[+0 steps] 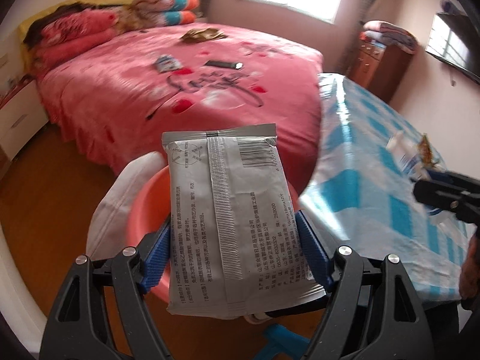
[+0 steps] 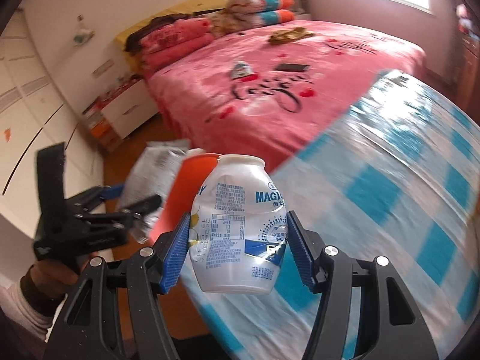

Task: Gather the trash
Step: 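Carry the grey bag and white bottle over the orange bucket with both tools, then open both tools over the orange bucket to drop bag and bottle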

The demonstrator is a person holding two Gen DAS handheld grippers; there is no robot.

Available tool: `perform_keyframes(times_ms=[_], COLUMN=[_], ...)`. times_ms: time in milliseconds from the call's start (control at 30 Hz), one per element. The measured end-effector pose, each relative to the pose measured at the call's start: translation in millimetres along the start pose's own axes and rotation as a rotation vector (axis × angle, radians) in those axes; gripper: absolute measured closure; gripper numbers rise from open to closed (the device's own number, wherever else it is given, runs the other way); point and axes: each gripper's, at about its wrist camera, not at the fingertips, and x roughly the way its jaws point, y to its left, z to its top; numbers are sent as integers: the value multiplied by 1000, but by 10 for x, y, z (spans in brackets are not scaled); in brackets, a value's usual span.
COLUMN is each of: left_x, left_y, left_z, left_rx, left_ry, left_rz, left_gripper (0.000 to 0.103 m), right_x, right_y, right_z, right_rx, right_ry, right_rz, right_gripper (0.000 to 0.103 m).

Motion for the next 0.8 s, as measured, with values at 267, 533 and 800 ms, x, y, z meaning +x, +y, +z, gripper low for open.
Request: perform_keyframes(times_ms=[267,533,800], left_x=[180,320,441], left_y=[226,266,290], left_z=[-59,-79,-104], left_rx=[-47,-61,-71], left_ry=[35,52,79], left_rz=[39,57,123], left_gripper=[25,25,22], right_x=[457,791,892], right_y=[344,469,438], right_z=[307,390,364], right_rx=[-58,-78,-43], right_ry=[35,75,90], right_rz=[79,88,75], right_gripper=[40,40,21])
